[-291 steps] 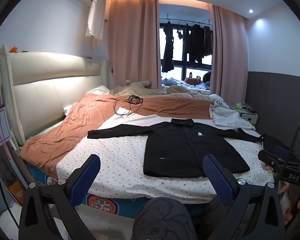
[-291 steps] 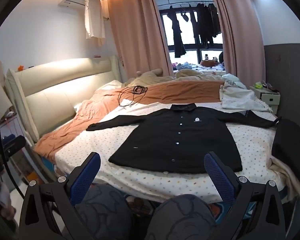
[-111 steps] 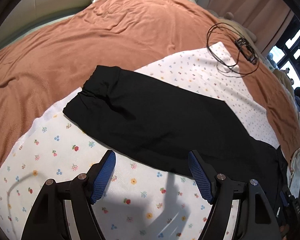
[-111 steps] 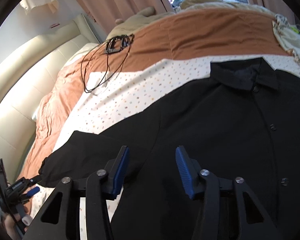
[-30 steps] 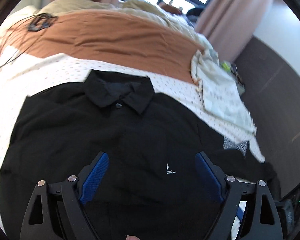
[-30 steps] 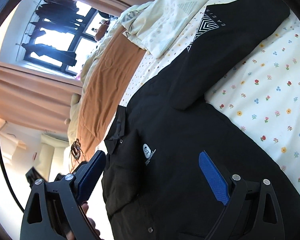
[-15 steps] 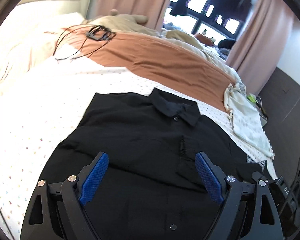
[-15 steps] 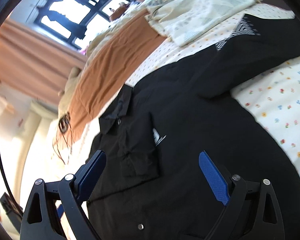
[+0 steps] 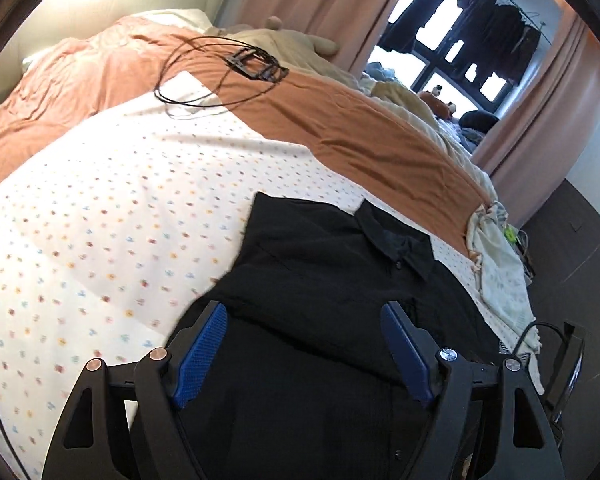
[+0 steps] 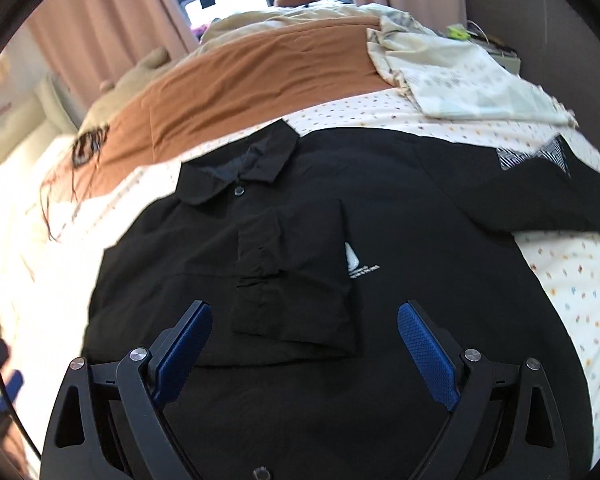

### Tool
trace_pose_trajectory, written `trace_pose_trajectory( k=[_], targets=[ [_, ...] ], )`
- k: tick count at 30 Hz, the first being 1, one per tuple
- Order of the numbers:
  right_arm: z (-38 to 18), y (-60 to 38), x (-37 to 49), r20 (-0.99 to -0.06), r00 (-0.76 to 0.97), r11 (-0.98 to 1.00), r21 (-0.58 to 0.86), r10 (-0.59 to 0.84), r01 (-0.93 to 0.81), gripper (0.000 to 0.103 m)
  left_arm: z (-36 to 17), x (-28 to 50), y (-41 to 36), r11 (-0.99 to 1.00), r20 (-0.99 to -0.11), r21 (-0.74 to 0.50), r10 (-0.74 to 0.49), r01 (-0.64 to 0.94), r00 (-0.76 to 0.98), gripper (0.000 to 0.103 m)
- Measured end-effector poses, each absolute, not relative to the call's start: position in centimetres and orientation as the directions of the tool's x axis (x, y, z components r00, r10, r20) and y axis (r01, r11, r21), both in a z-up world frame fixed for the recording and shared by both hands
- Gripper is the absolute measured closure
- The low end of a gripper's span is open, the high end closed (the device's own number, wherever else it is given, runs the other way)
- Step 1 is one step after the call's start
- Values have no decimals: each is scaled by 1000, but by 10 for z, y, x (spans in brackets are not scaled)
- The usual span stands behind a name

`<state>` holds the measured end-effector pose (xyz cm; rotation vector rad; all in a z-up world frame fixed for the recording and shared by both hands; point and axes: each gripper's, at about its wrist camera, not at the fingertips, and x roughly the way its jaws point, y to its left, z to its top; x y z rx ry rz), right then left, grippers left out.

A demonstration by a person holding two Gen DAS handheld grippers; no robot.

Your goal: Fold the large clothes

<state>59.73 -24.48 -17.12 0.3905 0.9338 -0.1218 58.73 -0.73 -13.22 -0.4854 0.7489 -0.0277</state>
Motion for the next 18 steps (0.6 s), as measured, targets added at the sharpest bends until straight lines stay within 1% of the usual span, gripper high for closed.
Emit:
trace_pose_trajectory(
  k=[2, 4, 8, 12, 14, 17, 18],
  targets=[
    [-178, -235, 607, -820, 571, 942, 216, 32, 258, 8, -133, 584, 2, 882, -647, -436, -170, -179, 743, 23],
    [-190, -226, 618, -848, 529, 953, 152, -9, 261, 8, -135, 586, 8, 881, -652, -438, -174, -180, 738, 23],
    [-208, -209, 626, -875, 483, 967, 99, -27, 233, 8, -135, 589, 13, 883, -653, -436, -178, -173, 736, 23],
    [-223, -186, 633, -893, 433, 987, -69, -125, 142, 8, -141, 591, 17, 851, -648, -495, -226, -176, 728, 23],
    [-221, -195, 629, -888, 434, 983, -91, -154, 161, 8, -143, 591, 16, 851, -652, -495, -231, -174, 722, 23],
    [-214, -222, 625, -873, 422, 956, -143, -243, 255, 8, -142, 591, 14, 855, -653, -486, -218, -181, 725, 23],
    [-209, -236, 621, -864, 433, 947, -135, -256, 292, 8, -142, 590, 12, 853, -652, -489, -220, -181, 725, 23]
  ],
)
